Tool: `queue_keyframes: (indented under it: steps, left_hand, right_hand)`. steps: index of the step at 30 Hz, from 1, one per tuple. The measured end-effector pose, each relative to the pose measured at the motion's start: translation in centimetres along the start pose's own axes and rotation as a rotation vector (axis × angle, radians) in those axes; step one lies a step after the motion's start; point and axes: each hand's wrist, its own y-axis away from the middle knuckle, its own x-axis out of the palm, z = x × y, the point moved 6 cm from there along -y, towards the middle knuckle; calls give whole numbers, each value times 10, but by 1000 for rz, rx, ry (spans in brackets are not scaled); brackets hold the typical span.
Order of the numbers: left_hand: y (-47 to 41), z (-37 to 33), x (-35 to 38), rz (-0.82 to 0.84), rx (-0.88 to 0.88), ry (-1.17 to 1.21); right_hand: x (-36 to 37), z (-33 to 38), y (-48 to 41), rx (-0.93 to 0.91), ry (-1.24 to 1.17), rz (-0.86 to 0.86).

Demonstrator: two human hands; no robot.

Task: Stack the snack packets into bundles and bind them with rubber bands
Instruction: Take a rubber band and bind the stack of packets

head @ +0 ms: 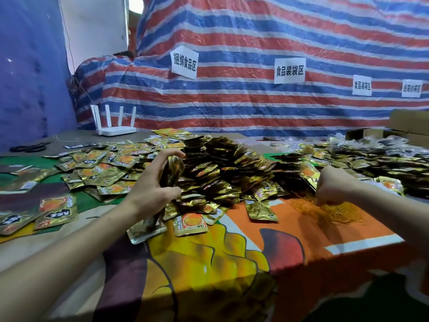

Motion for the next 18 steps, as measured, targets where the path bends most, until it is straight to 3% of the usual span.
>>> queue_keyframes:
  steps: [6,11,18]
  left_hand:
    - [-4,3,-23,-63,-28,43]
    - [-4,16,-36,-105,-94,214]
    - [3,47,-45,-160,-186,430]
  right_hand:
    - [-22,8,1,-19,-30,10]
    - [-34,33,-1,-37,-123,-23]
    - [-29,110,3,-231,-185,-56]
